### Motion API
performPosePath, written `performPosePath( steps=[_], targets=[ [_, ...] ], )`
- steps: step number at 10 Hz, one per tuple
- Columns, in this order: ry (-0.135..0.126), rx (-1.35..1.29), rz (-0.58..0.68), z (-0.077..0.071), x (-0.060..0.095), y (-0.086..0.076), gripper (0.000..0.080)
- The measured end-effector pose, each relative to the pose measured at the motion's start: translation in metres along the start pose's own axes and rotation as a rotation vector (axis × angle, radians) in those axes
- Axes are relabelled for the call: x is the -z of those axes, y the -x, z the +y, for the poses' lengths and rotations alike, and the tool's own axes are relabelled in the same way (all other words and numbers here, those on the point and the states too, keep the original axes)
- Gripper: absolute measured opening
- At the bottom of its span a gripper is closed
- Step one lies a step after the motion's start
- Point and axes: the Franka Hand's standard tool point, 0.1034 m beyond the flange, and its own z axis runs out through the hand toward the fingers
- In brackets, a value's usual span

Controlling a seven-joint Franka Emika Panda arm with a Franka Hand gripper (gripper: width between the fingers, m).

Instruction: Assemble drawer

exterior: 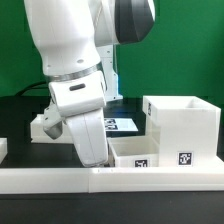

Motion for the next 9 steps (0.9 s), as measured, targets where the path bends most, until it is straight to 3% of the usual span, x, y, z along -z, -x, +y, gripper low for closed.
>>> performPosePath(
  steps=[4, 5, 6, 9],
  targets=[
    [0.010, -0.028, -0.001, -0.013, -0.014, -0.011, 0.0649],
    [0.044, -0.025, -0.011, -0.012, -0.016, -0.014, 0.0649],
    [0.051, -0.033, -0.016, -0.014, -0.016, -0.016, 0.0649],
    [0.054, -0.030, -0.026, -0.011, -0.016, -0.020, 0.0649]
  ],
)
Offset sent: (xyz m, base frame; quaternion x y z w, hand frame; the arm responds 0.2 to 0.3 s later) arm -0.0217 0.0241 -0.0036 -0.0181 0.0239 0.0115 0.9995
